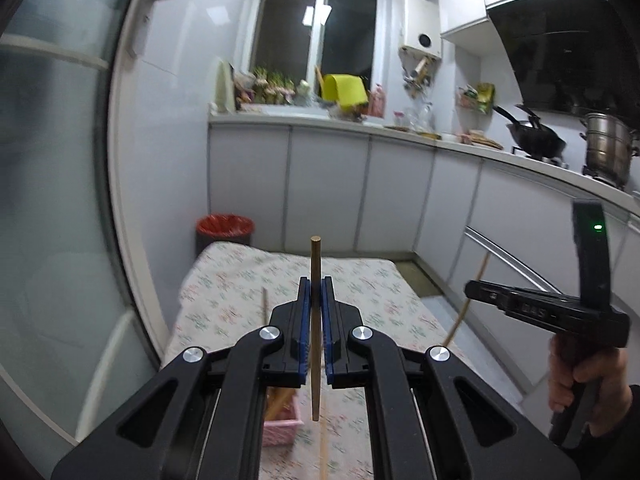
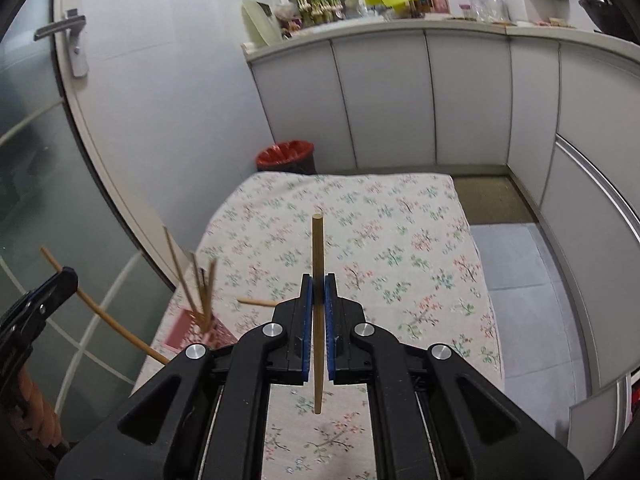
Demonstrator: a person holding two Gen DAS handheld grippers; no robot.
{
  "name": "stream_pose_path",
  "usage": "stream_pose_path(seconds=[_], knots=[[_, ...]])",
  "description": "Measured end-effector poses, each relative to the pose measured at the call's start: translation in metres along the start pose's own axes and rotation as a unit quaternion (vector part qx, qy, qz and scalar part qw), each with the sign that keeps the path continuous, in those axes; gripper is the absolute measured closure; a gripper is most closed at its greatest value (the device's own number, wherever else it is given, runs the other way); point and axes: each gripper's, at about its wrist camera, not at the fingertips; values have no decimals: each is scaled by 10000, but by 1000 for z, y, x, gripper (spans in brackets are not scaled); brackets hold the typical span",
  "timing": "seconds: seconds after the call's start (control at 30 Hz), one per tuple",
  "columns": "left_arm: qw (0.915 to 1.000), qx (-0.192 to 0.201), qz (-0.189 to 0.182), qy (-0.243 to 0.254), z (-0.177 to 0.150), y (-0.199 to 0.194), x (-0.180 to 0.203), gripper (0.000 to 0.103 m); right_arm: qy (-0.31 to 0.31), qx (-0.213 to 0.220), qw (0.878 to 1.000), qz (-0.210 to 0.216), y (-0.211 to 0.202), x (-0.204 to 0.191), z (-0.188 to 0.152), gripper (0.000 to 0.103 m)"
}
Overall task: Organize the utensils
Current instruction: 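Lift both held chopsticks over the pink holder, then drop both chopsticks into the pink holder by opening both grippers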
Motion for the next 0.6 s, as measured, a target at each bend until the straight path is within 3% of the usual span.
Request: stream_pose_path(seconds=[0.23, 0.6], knots=[[9985, 179, 479, 215, 0, 12, -12, 98, 56, 420, 9982, 430, -10, -31, 13, 98], [9955, -457, 763, 333, -26, 65, -27, 98, 197, 744, 9913, 1069, 9, -80, 17, 98]])
Point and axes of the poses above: each gripper's, at about its wrist camera, not at the fingertips, and y roughly the way its jaws point, x to its right, z to its top, and after that the axes turned 6 degrees about x, right-handed
